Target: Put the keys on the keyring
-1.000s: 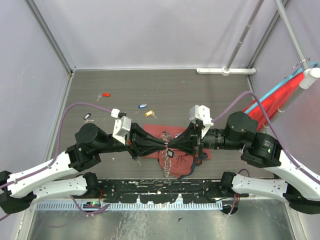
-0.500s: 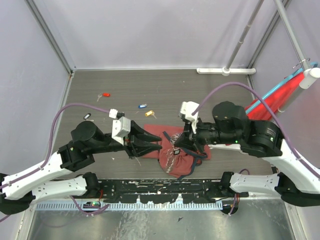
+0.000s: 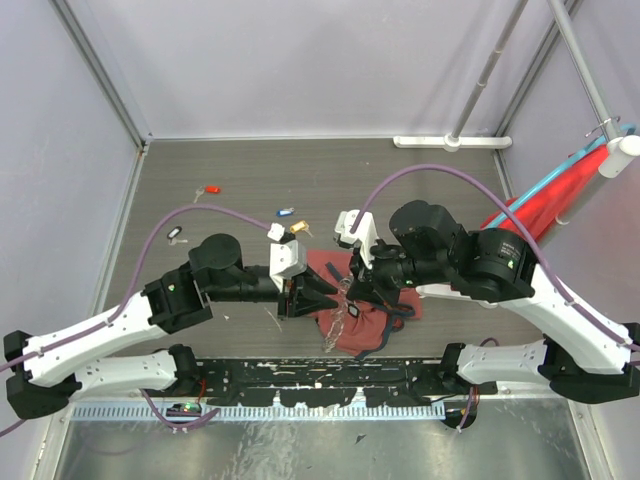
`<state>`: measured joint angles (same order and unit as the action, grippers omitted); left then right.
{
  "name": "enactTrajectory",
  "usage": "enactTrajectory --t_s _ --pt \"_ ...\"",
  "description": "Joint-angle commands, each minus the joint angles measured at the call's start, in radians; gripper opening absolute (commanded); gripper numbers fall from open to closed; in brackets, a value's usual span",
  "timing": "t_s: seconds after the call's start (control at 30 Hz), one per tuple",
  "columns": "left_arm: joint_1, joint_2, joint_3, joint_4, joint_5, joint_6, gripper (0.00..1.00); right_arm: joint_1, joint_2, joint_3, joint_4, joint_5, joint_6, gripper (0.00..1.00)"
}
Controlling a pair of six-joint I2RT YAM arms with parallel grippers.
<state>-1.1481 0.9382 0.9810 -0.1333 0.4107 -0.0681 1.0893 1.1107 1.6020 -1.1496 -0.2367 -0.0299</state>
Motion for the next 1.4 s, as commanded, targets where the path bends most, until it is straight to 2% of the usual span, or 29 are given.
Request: enactTrajectory --t_s 0.0,1.0,1.2,1.3,1.37 --pt "-0.001 0.001 0.053 -0.046 0.016 0.040 0.34 0.000 -0.014 0.050 0.027 -0.011 -0.015 0.01" --pt "-0.003 0.066 0.098 -0.049 0.050 0.057 0.28 0.000 -0.014 0.005 0.090 -0.067 -0.021 0.01" --pt "-0.003 0.068 0.100 -0.052 0.049 0.059 0.14 0.000 -0.014 0.003 0.096 -0.070 -0.023 0.01" --pt "-0.003 0.069 0.102 -0.053 0.053 0.059 0.02 0.000 -0.015 0.001 0.099 -0.069 -0.021 0.01" --pt "-0.002 0.068 0.103 -0.057 0.053 0.061 0.00 0.000 -0.018 0.000 0.103 -0.066 -0.020 0.01"
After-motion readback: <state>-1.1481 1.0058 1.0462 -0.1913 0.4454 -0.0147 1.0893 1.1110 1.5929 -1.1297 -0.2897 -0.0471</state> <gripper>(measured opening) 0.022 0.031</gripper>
